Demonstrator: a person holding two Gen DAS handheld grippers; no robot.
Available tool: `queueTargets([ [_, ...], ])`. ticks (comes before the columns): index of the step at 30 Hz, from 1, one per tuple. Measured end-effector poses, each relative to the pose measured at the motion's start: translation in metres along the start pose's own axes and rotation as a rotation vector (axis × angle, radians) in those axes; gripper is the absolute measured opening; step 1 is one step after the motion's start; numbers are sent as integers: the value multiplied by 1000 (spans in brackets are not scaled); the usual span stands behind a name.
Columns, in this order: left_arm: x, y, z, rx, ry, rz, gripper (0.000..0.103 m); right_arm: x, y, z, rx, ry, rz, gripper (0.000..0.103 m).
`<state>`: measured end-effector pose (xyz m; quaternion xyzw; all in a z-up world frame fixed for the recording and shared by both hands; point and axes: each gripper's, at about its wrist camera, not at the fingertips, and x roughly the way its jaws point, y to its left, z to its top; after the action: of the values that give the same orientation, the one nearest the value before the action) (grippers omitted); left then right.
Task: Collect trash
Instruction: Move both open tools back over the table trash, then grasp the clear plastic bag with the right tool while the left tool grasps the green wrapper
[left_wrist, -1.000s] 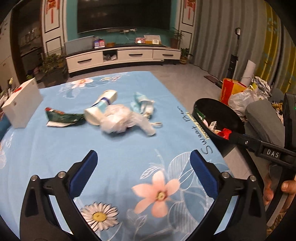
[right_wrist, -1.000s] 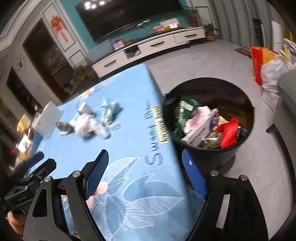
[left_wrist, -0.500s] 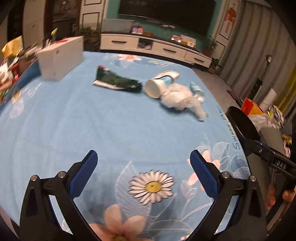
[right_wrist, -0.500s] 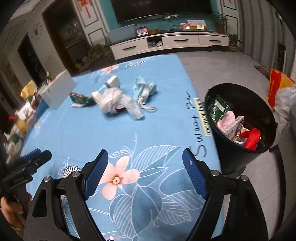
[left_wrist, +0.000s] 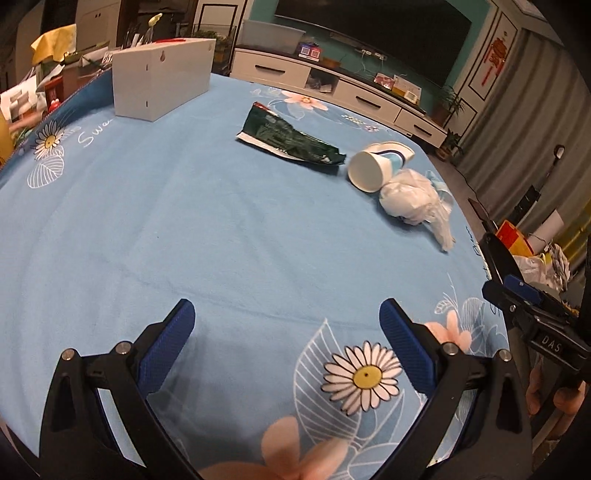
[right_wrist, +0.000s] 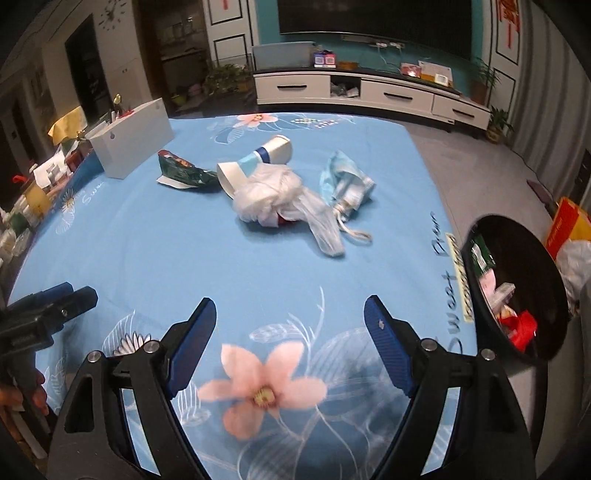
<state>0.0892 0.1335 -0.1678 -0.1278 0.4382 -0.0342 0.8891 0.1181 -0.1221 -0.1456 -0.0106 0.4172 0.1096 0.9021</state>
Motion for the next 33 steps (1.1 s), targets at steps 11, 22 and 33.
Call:
queueTargets([
  [11,28,9,34,-29,4,11,100,59,9,60,-144,-53,-4,81],
  [22,55,8,67,-46,-8,17,100,112,7,75,-176,10,92,40],
  [33,72,1,83,-87,-7,-10,100,26,-47,78,119,-204,278,22],
])
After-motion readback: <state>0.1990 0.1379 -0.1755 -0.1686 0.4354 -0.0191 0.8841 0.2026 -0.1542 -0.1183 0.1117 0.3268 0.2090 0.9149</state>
